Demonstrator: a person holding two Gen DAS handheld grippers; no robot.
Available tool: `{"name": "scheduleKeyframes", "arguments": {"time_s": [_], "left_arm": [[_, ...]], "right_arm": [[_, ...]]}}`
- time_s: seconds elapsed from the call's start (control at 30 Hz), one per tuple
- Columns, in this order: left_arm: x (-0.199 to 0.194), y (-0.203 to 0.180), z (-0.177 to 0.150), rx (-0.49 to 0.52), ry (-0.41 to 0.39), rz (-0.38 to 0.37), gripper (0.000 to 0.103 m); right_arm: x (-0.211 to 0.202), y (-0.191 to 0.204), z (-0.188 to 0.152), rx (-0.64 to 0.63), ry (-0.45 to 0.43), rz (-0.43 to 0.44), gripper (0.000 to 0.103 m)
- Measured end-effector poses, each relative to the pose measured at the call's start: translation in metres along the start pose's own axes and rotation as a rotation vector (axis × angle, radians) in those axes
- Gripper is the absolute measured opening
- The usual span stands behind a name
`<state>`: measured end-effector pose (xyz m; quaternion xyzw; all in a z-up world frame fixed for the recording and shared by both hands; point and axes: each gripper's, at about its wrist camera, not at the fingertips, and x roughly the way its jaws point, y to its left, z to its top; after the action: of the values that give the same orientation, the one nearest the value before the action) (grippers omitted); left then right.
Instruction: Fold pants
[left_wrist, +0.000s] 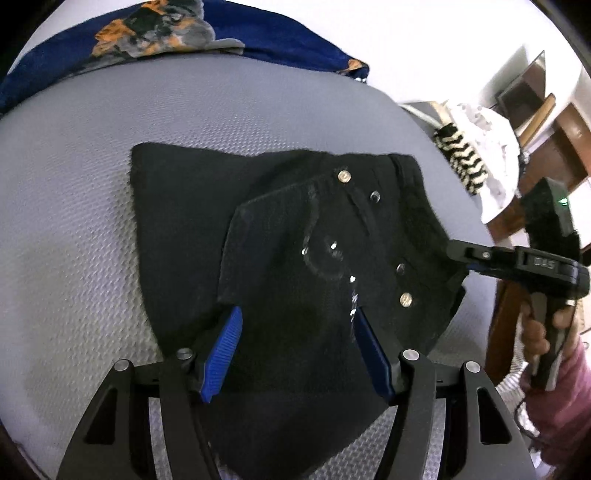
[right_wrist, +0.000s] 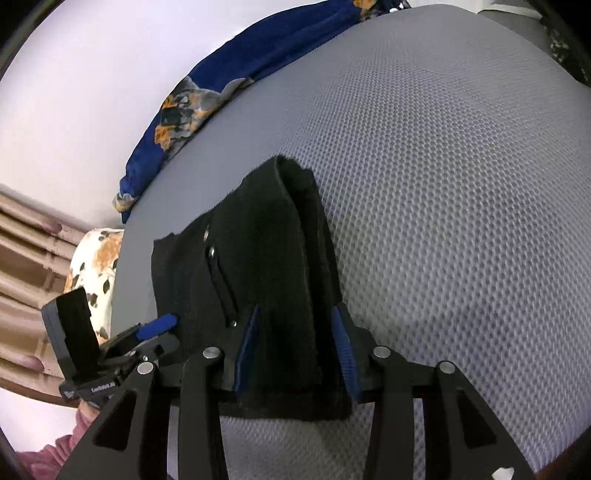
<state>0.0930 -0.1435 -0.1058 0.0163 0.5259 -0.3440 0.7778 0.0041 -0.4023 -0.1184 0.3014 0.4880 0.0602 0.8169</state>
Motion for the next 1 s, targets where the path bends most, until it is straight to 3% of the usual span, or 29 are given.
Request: {"name": "scheduleKeyframes", "arguments": {"time_s": [0.33,0.7,0.83,1.0], "left_arm": [[-0.006,-0.017,-0.024,0.06,0.007,0.194,0.064],[-0.008,-0.016,-0.033,0.055,0.003,0.244,0.064],[-0.008,-0.016,-0.036,0.06,0.004,0.255,0.064],[-0.007,-0.016,-0.04,0.064,0.012,0.264,0.064]], "right_arm": [[-0.002,0.019,-0.011,-0.068,0.011,-0.059,0.032],[-0.003,0.025,-0.022,-0.075,-0.006,-0.114,0.027],[-0.009,0.033,-0.026,-0.11,-0.035,-0.186,0.015],[-0.012,0.03,-0.028,-0.099,-0.033,-0.181,0.014]]}}
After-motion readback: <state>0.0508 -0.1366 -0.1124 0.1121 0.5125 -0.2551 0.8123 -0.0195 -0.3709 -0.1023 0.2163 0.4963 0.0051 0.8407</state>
